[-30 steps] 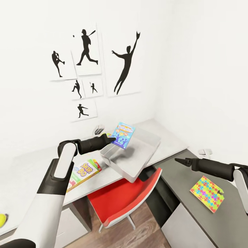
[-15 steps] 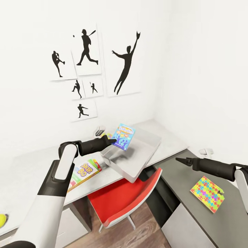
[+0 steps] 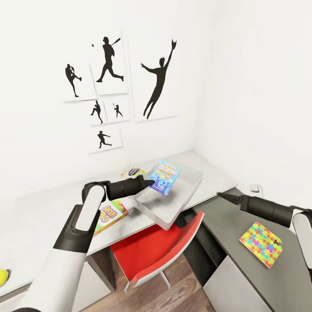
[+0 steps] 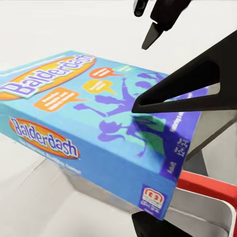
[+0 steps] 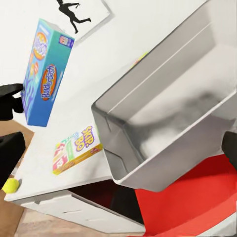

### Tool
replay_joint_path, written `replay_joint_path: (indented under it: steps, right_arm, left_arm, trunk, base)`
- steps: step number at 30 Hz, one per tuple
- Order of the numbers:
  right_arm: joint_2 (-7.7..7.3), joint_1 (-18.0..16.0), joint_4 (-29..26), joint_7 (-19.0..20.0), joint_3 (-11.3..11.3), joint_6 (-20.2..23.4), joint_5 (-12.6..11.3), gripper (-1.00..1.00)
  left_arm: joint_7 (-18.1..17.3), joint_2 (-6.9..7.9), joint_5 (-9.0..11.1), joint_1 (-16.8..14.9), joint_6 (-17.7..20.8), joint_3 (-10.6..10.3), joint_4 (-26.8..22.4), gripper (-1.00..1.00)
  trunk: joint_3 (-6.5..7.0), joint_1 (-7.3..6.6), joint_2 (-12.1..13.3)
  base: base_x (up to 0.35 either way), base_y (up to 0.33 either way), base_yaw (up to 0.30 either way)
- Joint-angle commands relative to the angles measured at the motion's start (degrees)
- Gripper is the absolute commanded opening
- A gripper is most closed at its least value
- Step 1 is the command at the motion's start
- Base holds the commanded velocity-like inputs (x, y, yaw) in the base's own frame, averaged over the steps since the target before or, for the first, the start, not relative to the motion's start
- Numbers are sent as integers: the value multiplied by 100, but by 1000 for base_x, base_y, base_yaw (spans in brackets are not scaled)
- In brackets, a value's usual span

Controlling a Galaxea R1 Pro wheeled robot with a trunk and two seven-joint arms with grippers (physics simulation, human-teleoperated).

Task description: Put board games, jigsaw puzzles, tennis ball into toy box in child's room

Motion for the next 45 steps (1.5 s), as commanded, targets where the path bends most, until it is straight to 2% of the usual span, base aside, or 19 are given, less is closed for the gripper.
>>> replay_joint_path:
  steps: [1,6,12,20,22,23,24,27,32,41,45]
  right_arm:
    - [42,-6,9,37,-7,21,-79,100]
    - [346,-3,98,39,-21,21,-394,100]
    - [655,13,172,42,-28,21,-512,100]
    - [783,160,195,51,-30,21,-635,100]
    - [806,215,198,52,-28,21,-784,100]
    - [821,275,199,53,-24,21,-978,100]
    - [821,275,199,53,-24,21,-978,100]
    - [837,358,201,49,-17,21,-1287,100]
    - [842,387,201,47,-15,21,-1397,100]
    - [854,409,202,35,-6,21,-1477,100]
    - [851,408,202,25,-7,21,-1473,100]
  left_arm:
    - [-62,-14,-41,1,9,-59,-3,-100]
    - [-89,-99,-36,64,-91,-333,-23,-100]
    - [-94,-167,-34,97,-228,-629,-62,-100]
    - [-95,-199,-33,109,-385,-808,-71,-100]
    - [-95,-202,-33,112,-406,-834,-71,-100]
    - [-95,-204,-33,114,-421,-853,-71,-100]
    - [-95,-204,-33,114,-421,-853,-71,-100]
    - [-95,-208,-28,128,-468,-875,-74,-100]
    - [-100,-212,-20,159,-492,-882,-81,-100]
    - [-104,-235,180,268,-640,-898,-87,-100]
    - [-104,-263,216,331,-771,-1018,-88,-100]
  trunk:
    - [-11,3,-12]
    - [-11,3,-12]
    - [-11,3,-12]
    - [-11,3,-12]
    - [-11,3,-12]
    - [-11,3,-12]
    - [-11,3,-12]
    - [-11,3,-12]
    - [-11,3,-12]
    - [-11,3,-12]
    - [-11,3,-12]
  base:
    - [0,0,0]
    - [0,0,0]
    - [0,0,0]
    - [0,0,0]
    - [0,0,0]
    - [0,0,0]
    - [0,0,0]
    - [0,0,0]
    - [0,0,0]
    - [0,0,0]
    - [0,0,0]
